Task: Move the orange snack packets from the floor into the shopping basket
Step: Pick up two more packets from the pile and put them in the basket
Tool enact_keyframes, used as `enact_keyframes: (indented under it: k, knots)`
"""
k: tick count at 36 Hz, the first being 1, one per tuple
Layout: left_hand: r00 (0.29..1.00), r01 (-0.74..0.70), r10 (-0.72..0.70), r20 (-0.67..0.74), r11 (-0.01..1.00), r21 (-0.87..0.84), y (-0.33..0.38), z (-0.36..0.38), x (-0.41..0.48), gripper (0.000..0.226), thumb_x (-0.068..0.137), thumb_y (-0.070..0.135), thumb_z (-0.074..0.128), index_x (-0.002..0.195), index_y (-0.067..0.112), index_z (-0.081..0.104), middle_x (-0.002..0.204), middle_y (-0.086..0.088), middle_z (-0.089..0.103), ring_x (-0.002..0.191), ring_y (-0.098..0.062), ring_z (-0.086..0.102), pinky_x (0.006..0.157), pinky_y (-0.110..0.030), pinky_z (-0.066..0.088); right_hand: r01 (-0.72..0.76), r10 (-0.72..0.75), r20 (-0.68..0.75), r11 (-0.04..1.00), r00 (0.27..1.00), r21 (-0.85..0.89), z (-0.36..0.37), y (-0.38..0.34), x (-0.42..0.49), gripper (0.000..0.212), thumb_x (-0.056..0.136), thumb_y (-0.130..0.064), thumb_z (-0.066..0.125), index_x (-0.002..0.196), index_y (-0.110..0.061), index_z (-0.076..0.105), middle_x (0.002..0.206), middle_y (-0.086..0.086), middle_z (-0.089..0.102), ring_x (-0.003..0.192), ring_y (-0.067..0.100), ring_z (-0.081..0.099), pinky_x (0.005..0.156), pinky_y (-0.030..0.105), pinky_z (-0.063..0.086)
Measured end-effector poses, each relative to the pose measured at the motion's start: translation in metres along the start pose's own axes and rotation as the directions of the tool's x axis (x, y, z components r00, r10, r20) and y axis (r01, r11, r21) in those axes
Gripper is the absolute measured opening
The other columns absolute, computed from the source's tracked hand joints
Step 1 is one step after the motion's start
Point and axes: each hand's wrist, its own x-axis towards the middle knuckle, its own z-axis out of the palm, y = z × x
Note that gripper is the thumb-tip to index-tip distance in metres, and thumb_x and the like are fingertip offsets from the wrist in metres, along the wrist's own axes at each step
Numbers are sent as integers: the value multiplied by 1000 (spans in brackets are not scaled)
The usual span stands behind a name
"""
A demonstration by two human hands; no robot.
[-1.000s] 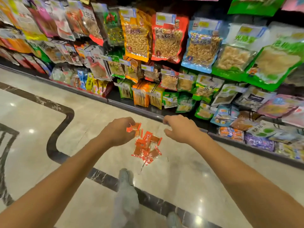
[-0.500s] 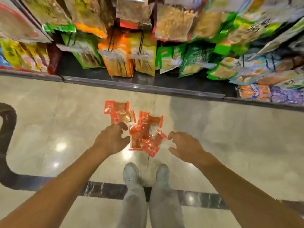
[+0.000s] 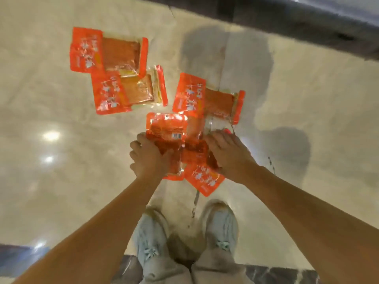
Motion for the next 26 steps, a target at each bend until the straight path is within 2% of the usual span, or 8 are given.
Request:
enact_keyframes:
  k: [5, 8, 10, 13, 15, 18, 23, 26]
  knots:
    - [996, -24, 31, -79, 996, 88, -3, 26, 12, 81, 76, 37, 78, 134, 10, 29, 130, -14, 46, 122, -36, 47, 91, -54, 41, -128, 126, -58, 991, 990, -27, 21, 9, 4, 90, 47, -41, 93, 122, -12, 54, 119, 9, 62, 115, 31, 58, 99, 40, 27]
    - [999, 34, -33, -20, 998, 50, 1, 22, 17, 80, 75, 39, 78, 137, 11, 37, 131, -12, 52, 124, -35, 46, 97, -51, 39, -169, 164, 73, 983, 984, 76, 20, 10, -2, 67, 69, -40, 81, 126, -19, 54, 129, 7, 56, 118, 28, 55, 99, 40, 40]
    - [997, 70, -70, 12, 995, -73, 2, 14, 16, 59, 75, 33, 76, 126, 18, 50, 120, -8, 61, 115, -33, 52, 97, -48, 42, -227, 204, 148, 962, 968, 155, 16, 10, -9, 55, 77, -35, 75, 126, -22, 54, 133, 4, 52, 116, 26, 56, 92, 41, 52]
    - [997, 66, -51, 64, 960, -272, 6, -8, 1, 39, 78, 31, 71, 115, 24, 60, 104, 1, 68, 95, -25, 63, 84, -35, 50, -335, 275, 243, 906, 930, 260, 5, 14, -24, 43, 80, -39, 69, 119, -28, 54, 118, -5, 63, 104, 22, 63, 83, 36, 55]
    - [997, 40, -14, 79, 939, -342, 8, -27, -12, 37, 79, 32, 71, 113, 24, 61, 97, 1, 66, 90, -24, 62, 79, -30, 47, -432, 319, 322, 814, 891, 388, -12, 16, -41, 39, 77, -51, 67, 113, -38, 56, 100, -13, 67, 91, 18, 67, 77, 32, 54]
    - [994, 4, 41, 99, 908, -418, 11, -63, -34, 26, 80, 18, 68, 104, 24, 61, 97, 2, 69, 89, -24, 66, 84, -36, 54, -495, 356, 345, 650, 869, 576, -47, 21, -71, 21, 75, -31, 73, 89, -39, 60, 90, -12, 68, 80, 16, 67, 75, 34, 56]
    - [983, -46, 138, 121, 825, -563, 39, -159, -99, 31, 82, -1, 68, 106, 17, 65, 97, -9, 75, 89, -31, 70, 85, -54, 57, -426, 477, 216, 390, 852, 817, -154, 32, -127, 30, 68, -16, 84, 88, -31, 68, 84, -12, 73, 71, 4, 70, 65, 19, 52]
    - [974, -90, 198, 111, 786, -612, 58, -216, -140, 33, 80, -6, 69, 102, 19, 67, 87, -8, 76, 88, -35, 71, 82, -53, 58, -306, 542, 128, 251, 831, 919, -222, 36, -156, 32, 69, -8, 85, 90, -25, 69, 81, -6, 74, 67, 7, 71, 67, 27, 57]
